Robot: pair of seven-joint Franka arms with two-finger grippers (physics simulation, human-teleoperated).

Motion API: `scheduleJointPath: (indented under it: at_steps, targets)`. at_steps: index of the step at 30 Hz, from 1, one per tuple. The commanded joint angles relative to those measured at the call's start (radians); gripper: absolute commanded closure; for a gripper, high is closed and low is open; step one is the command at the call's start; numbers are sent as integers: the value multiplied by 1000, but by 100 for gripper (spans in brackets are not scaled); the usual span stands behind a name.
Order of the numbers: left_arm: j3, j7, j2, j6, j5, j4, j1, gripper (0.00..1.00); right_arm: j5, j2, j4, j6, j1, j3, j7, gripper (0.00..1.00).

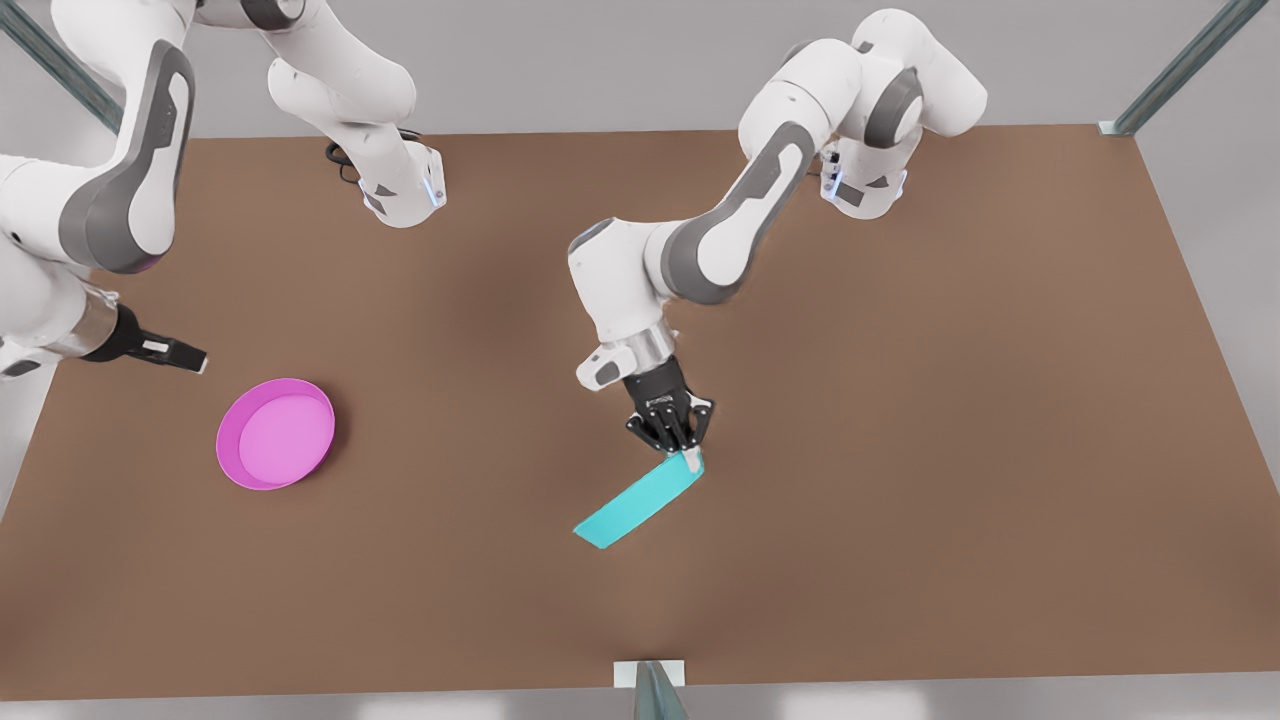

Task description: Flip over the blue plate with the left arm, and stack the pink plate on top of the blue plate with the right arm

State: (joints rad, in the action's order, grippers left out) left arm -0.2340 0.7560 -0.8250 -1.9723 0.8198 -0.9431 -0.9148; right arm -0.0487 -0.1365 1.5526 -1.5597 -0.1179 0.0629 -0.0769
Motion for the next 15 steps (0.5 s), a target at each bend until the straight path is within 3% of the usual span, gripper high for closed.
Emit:
scheduleJointPath:
  at_steps: [1, 5, 9, 11, 15]
  targets:
    - [-1, 8, -8, -2, 107, 1, -2, 79, 0, -5, 6, 0, 3, 0, 0, 0]
    - [1, 20, -43, 21, 266, 0, -73, 79, 4, 17, 377, -359, -55, 3, 282, 0]
    - [2, 8, -97, 102, 443, -6, -154, 79, 3, -8, 373, -419, -80, 15, 293, 0]
    - [5, -13, -144, 225, 651, -55, -196, 79, 7, -32, 362, -422, -102, 14, 296, 0]
    - [4, -135, -174, 305, 714, -94, -245, 79, 7, -77, 333, -413, -105, 14, 295, 0]
